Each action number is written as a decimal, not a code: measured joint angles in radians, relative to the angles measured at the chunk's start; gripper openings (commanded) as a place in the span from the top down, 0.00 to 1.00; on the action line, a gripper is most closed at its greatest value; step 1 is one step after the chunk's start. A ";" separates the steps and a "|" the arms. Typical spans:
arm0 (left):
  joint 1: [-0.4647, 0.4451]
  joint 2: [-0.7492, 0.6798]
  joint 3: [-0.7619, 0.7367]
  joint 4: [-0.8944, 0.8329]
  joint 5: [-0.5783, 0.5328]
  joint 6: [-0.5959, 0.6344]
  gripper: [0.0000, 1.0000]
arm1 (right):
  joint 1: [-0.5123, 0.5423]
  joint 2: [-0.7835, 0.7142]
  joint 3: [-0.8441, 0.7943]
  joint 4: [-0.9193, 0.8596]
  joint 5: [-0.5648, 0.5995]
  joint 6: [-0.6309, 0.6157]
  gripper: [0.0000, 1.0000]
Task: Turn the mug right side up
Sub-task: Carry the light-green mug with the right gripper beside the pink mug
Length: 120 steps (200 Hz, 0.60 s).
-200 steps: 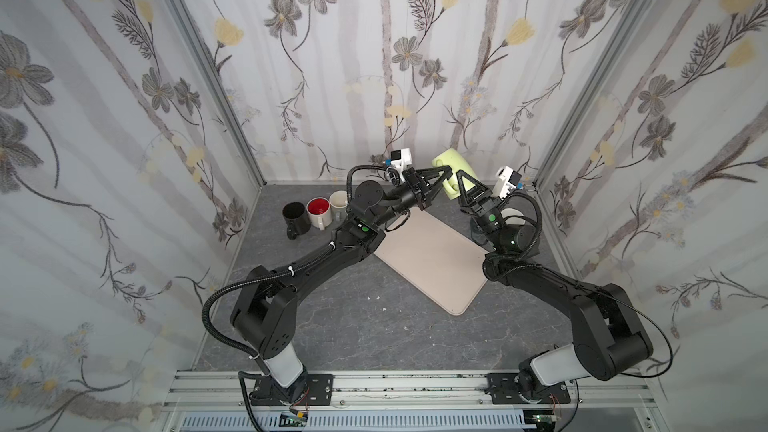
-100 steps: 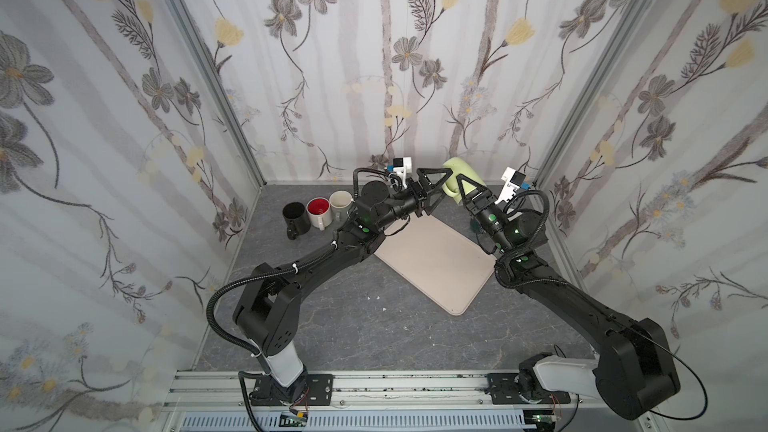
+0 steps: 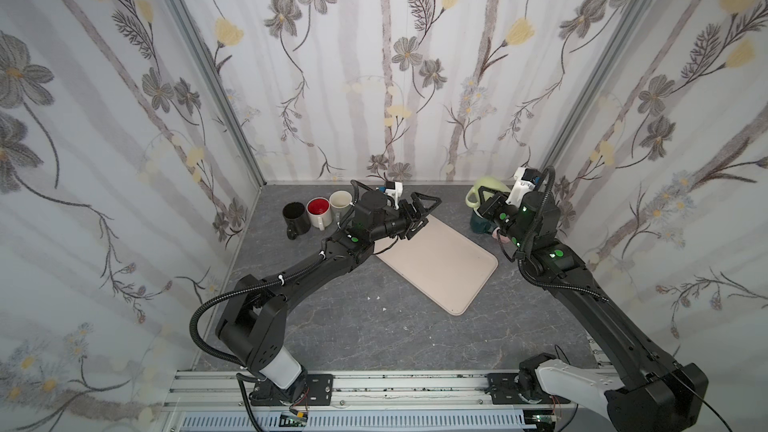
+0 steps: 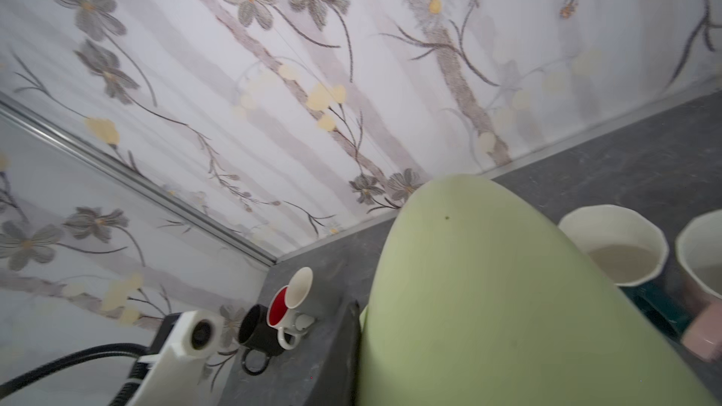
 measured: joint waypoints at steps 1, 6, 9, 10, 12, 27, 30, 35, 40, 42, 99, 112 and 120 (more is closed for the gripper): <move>0.000 -0.002 0.000 -0.004 0.000 0.002 0.00 | 0.000 0.000 -0.001 -0.004 0.002 -0.001 1.00; 0.001 -0.007 -0.002 -0.011 -0.001 0.013 0.00 | -0.004 -0.003 -0.005 -0.032 0.009 -0.011 1.00; 0.002 -0.011 -0.003 -0.017 -0.002 0.021 0.00 | -0.008 -0.006 -0.010 -0.052 0.015 -0.017 1.00; 0.002 -0.012 -0.003 -0.019 -0.002 0.026 0.00 | -0.009 -0.007 -0.011 -0.055 0.016 -0.018 1.00; 0.002 -0.015 -0.005 -0.023 -0.004 0.031 0.00 | -0.011 -0.009 -0.014 -0.066 0.019 -0.021 1.00; 0.005 -0.035 -0.016 -0.050 -0.013 0.067 0.00 | -0.030 -0.023 -0.043 -0.140 0.038 -0.039 1.00; 0.005 -0.038 -0.019 -0.051 -0.016 0.075 0.00 | -0.035 -0.025 -0.048 -0.156 0.043 -0.040 1.00; 0.005 -0.043 -0.024 -0.056 -0.021 0.086 0.00 | -0.045 -0.028 -0.058 -0.176 0.050 -0.044 1.00; 0.006 -0.048 -0.029 -0.063 -0.023 0.095 0.00 | -0.056 -0.029 -0.067 -0.196 0.056 -0.048 1.00; 0.006 -0.050 -0.031 -0.065 -0.023 0.101 0.00 | -0.062 -0.029 -0.070 -0.206 0.058 -0.050 1.00; 0.042 -0.095 -0.100 -0.110 -0.023 0.183 0.00 | -0.201 0.010 -0.136 -0.352 0.068 -0.077 1.00; 0.054 -0.105 -0.111 -0.116 -0.023 0.198 0.00 | -0.229 0.038 -0.136 -0.354 0.058 -0.082 1.00; 0.061 -0.109 -0.115 -0.124 -0.021 0.210 0.00 | -0.248 0.059 -0.136 -0.354 0.056 -0.083 1.00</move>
